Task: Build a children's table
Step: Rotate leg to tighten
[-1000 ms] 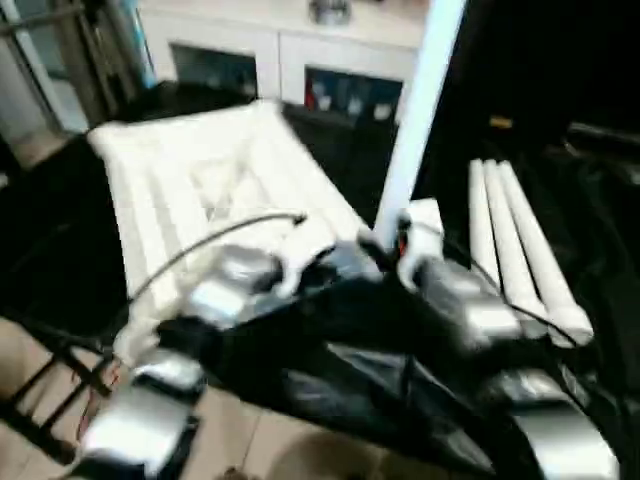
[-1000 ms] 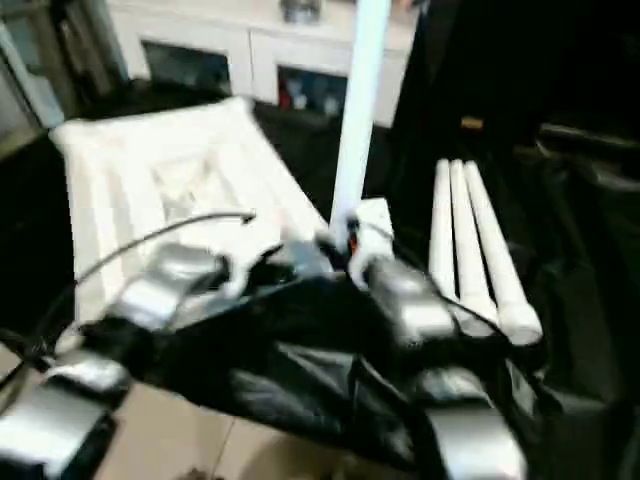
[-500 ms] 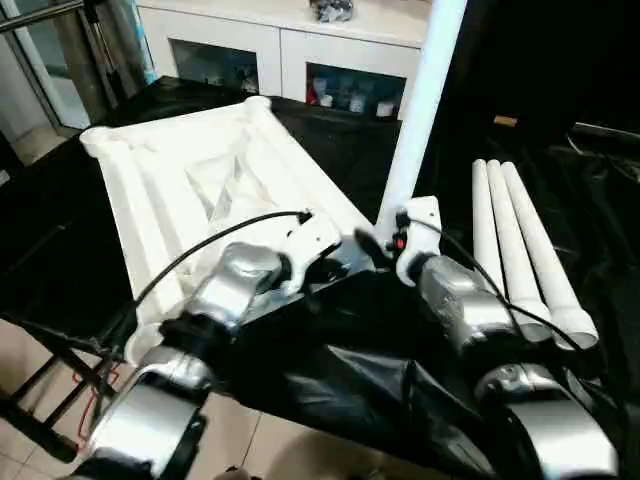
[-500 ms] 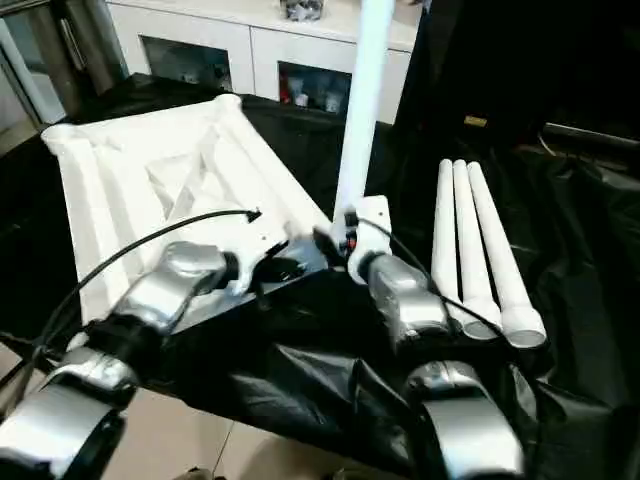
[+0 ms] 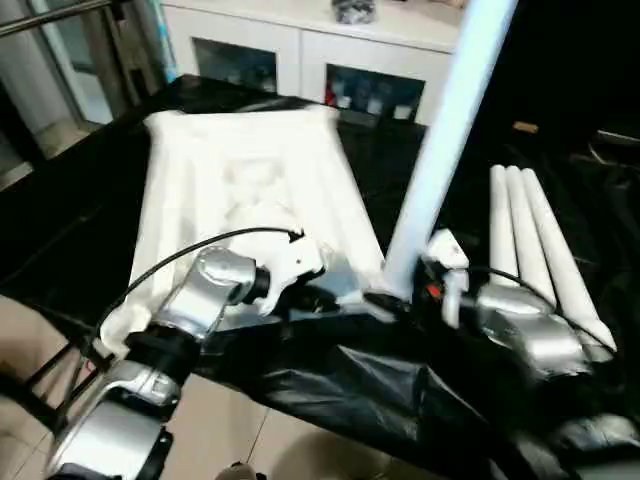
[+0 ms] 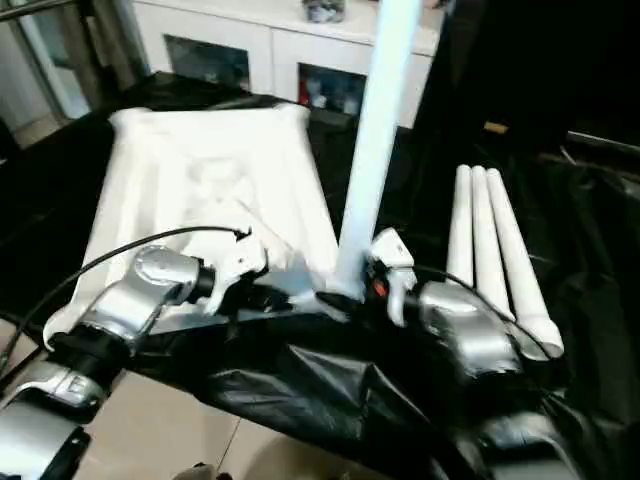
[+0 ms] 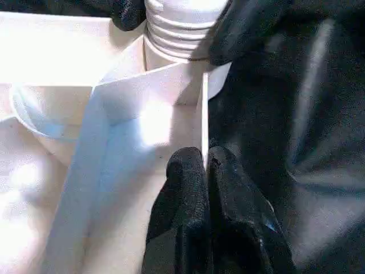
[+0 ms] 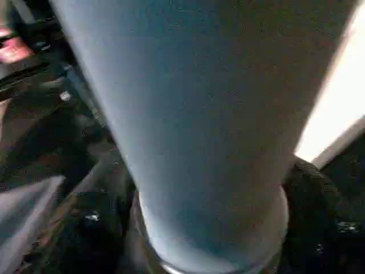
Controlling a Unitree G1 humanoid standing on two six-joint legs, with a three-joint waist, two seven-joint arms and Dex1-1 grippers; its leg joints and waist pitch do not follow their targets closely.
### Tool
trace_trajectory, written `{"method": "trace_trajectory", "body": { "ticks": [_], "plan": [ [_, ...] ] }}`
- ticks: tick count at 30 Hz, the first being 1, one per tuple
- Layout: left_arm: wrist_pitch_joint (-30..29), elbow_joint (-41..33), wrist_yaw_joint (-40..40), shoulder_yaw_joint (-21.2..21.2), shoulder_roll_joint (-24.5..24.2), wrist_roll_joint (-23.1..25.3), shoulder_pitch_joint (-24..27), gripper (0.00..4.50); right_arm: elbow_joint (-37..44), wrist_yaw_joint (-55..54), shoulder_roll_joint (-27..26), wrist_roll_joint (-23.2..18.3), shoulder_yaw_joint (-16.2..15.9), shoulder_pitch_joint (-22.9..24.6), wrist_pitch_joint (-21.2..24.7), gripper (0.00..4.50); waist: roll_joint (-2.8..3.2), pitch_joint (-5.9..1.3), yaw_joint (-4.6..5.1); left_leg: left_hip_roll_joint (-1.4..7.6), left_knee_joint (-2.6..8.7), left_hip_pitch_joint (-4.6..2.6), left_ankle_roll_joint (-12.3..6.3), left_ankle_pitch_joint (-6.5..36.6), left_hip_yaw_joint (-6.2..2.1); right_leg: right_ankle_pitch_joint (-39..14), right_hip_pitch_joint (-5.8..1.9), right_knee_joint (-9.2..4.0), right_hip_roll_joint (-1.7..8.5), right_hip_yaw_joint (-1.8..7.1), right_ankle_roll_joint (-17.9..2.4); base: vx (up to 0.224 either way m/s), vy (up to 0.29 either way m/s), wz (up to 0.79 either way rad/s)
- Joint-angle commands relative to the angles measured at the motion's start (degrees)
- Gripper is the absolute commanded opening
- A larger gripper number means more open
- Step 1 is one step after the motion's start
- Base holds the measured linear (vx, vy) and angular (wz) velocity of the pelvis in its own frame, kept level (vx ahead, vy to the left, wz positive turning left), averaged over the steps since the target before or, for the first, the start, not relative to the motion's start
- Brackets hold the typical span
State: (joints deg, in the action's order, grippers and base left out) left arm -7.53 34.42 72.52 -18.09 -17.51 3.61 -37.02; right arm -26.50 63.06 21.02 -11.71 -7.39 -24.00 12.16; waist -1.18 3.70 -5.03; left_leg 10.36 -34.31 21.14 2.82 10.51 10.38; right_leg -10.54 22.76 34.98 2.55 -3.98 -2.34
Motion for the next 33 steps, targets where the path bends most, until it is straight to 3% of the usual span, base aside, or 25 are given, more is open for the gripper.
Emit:
{"method": "trace_trajectory", "body": {
  "ticks": [1,4,10,14,17,20,21,22,25,27,28,30,32,33],
  "plan": [
    [0.91,-2.68,1.03,-1.14,1.37,-1.65,-0.7,0.0,2.5,2.81,-0.65,-1.18,-2.72,0.44,1.35,3.11,0.14,-3.99,0.08,3.52,3.85,-0.81,-3.7,9.63,-1.1,-13.8,-3.03,-4.83,6.14,3.36,-10.76,0.0,0.0,0.0],
    [0.64,-2.88,1.62,-1.28,1.02,-1.76,-0.62,0.0,3.45,3.35,-0.56,-1.36,-3.11,0.69,2.82,2.83,0.15,-4.0,0.09,3.56,3.88,-0.84,-3.3,9.6,-1.17,-13.97,-2.97,-4.83,6.19,3.35,-10.77,0.0,0.0,0.0],
    [0.39,-2.29,-0.61,-0.57,2.17,-1.63,-0.93,0.0,3.41,0.58,-2.2,-1.0,-2.95,0.67,4.08,2.75,0.02,-4.01,0.12,3.41,3.83,-0.76,-3.19,9.34,-1.16,-14.19,-3.01,-4.87,6.19,3.32,-10.6,0.0,0.0,0.0],
    [-0.14,0.3,-7.28,1.09,5.42,-0.72,-2.96,0.0,-5.64,-13.75,-7.26,3.42,0.04,-2.85,1.26,2.74,-0.04,-3.88,0.62,3.22,3.93,-0.83,-1.97,10.53,-1.28,-17.92,-2.8,-5.2,6.3,3.27,-9.73,0.0,0.0,0.0],
    [-1.45,2.36,-12.52,1.77,7.61,0.39,-4.62,0.0,-11.4,-22.6,-10.31,4.46,2.34,-5.52,0.37,2.73,0.0,-3.78,1.82,3.1,4.06,-0.89,-0.21,12.14,-1.57,-21.1,-2.72,-5.53,6.29,3.07,-9.22,0.0,0.0,0.0],
    [-3.13,5.6,-20.73,2.59,11.34,1.85,-6.94,0.0,-17.93,-34.03,-14.86,3.63,5.99,-9.09,0.22,2.73,0.05,-3.97,2.24,3.01,3.84,-0.84,-0.86,11.21,-1.39,-18.27,-2.84,-5.34,6.25,3.34,-9.94,0.0,0.0,0.0],
    [-3.3,6.05,-22.0,2.7,11.95,2.05,-7.26,0.0,-18.94,-35.81,-15.61,3.43,6.54,-9.66,0.17,2.73,0.13,-3.97,2.36,2.97,3.77,-0.94,-1.03,10.91,-1.25,-16.89,-2.6,-5.32,6.2,3.43,-10.46,0.0,0.0,0.0],
    [-3.36,6.22,-22.51,2.75,12.2,2.12,-7.39,0.0,-19.35,-36.53,-15.91,3.35,6.76,-9.89,0.15,2.73,0.15,-4.15,2.4,2.89,3.76,-0.75,-1.26,9.94,-1.29,-15.3,-2.94,-5.09,6.15,3.34,-10.8,0.0,0.0,0.0],
    [-3.93,6.62,-25.87,3.12,14.29,2.23,-7.85,0.0,-22.83,-43.57,-17.93,4.47,7.33,-11.76,-1.21,2.73,0.12,-4.23,2.4,2.95,3.76,-0.68,-1.61,9.01,-1.28,-13.0,-3.04,-4.87,6.1,3.25,-11.28,0.0,0.0,0.0],
    [-3.53,6.59,-26.03,3.16,14.7,2.24,-7.77,0.0,-23.73,-43.57,-18.57,4.44,7.87,-12.21,-2.0,2.73,0.14,-4.28,2.37,2.96,3.67,-0.64,-2.36,8.64,-1.2,-11.17,-3.08,-4.64,6.16,3.37,-11.75,0.0,0.0,0.0],
    [-3.2,6.77,-26.21,3.21,15.01,2.35,-7.79,0.0,-24.82,-43.43,-19.07,4.43,8.44,-12.73,-2.86,3.08,0.13,-4.31,2.38,2.94,3.69,-0.56,-2.61,8.41,-1.19,-10.67,-3.19,-4.63,6.18,3.36,-11.87,0.0,0.0,0.0],
    [-2.56,6.61,-25.78,3.11,15.0,2.34,-7.53,0.0,-24.97,-42.22,-19.41,3.85,9.05,-12.94,-3.08,3.29,0.04,-4.12,2.43,2.92,3.67,-0.59,-3.08,8.99,-1.08,-11.22,-3.14,-4.83,6.21,3.34,-12.01,0.0,0.0,0.0],
    [-2.03,6.22,-24.82,2.81,14.7,2.22,-7.08,0.0,-24.69,-40.32,-19.27,3.91,8.78,-12.95,-3.55,3.48,0.06,-4.08,2.38,2.97,3.72,-0.65,-3.12,9.48,-1.14,-12.57,-3.13,-4.9,6.23,3.32,-11.76,0.0,0.0,0.0],
    [-1.11,5.19,-22.31,2.19,13.72,1.73,-6.19,0.0,-22.57,-35.46,-18.22,4.3,6.9,-12.01,-4.17,3.48,0.09,-4.12,2.33,2.98,3.72,-0.65,-3.19,9.46,-1.16,-12.72,-3.17,-4.87,6.21,3.32,-11.68,0.0,0.0,0.0]
  ]
}}
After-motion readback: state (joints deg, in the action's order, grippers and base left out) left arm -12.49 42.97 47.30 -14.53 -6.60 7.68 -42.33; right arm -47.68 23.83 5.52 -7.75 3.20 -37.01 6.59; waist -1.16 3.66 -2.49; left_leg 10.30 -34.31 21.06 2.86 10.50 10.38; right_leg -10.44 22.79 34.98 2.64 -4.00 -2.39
